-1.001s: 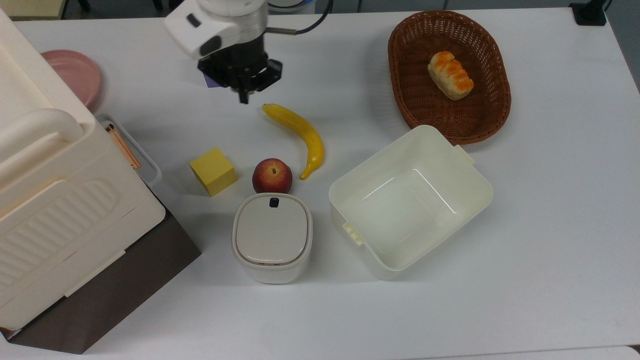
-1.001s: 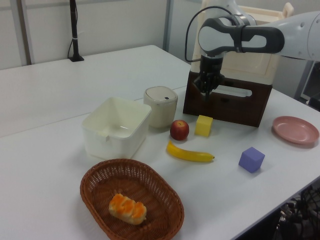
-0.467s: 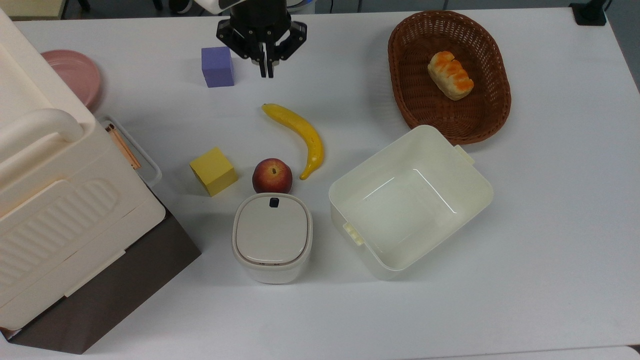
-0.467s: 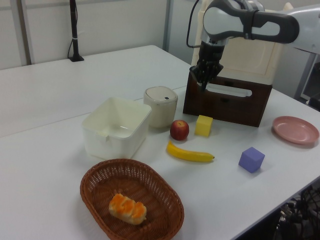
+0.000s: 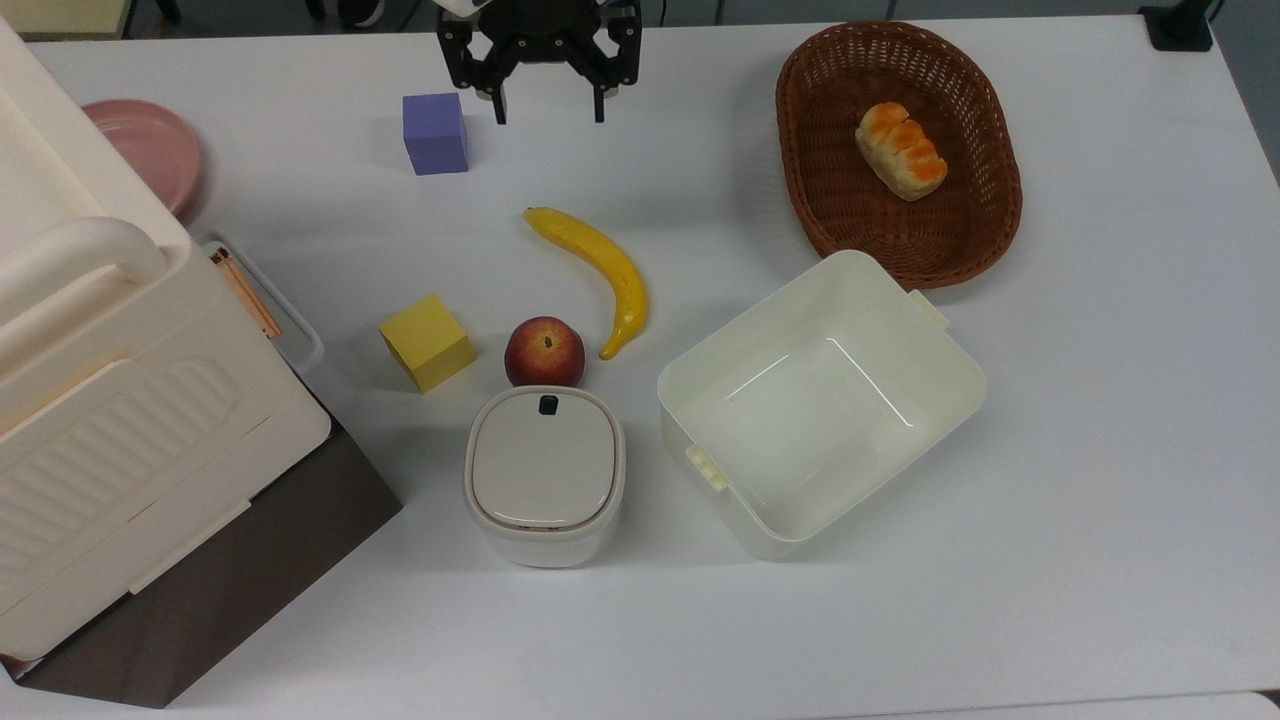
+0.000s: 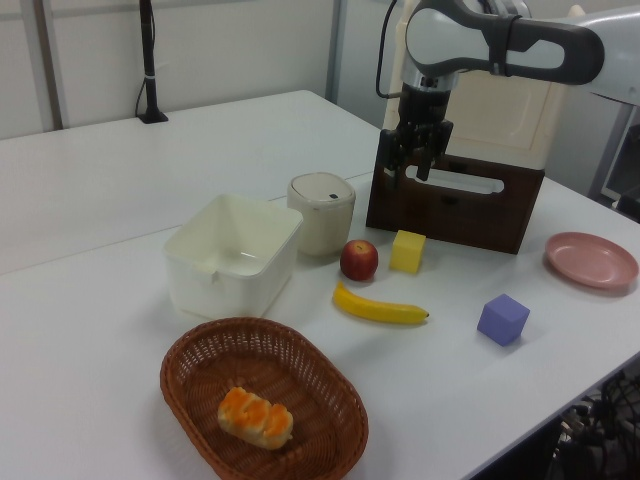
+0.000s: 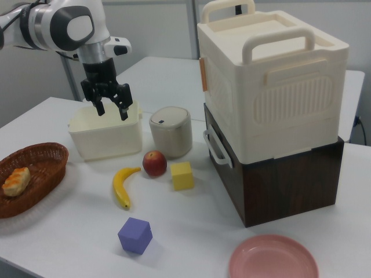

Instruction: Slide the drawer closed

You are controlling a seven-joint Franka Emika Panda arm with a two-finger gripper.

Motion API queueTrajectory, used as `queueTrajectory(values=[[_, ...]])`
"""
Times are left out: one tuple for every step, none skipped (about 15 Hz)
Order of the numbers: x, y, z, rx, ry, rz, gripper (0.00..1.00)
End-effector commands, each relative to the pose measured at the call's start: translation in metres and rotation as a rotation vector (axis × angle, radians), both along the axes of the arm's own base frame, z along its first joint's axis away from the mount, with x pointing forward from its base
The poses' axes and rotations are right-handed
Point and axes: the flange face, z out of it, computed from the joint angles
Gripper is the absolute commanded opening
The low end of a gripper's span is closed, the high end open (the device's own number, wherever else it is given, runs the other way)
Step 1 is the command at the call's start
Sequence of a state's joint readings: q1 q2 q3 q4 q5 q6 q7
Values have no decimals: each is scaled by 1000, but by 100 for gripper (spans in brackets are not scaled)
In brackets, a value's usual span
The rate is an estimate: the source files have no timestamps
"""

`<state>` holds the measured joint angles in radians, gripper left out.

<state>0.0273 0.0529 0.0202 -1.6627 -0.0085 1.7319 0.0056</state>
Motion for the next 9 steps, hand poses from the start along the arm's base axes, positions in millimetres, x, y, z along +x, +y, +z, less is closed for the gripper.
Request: queueTrajectory(values=[[-11, -14, 17, 4, -17, 10, 100], [-11, -22, 19, 8, -19, 1, 100], [-10, -23, 24, 11, -26, 1, 100], [-10, -22, 23, 11, -25, 0, 100], [-10, -19, 22, 9, -22, 3, 100], [-11, -19, 22, 11, -17, 4, 100], [-11, -21, 23, 22, -20, -3, 100], [-10, -22, 22, 29, -19, -9, 100], [-11, -20, 22, 29, -19, -7, 100]])
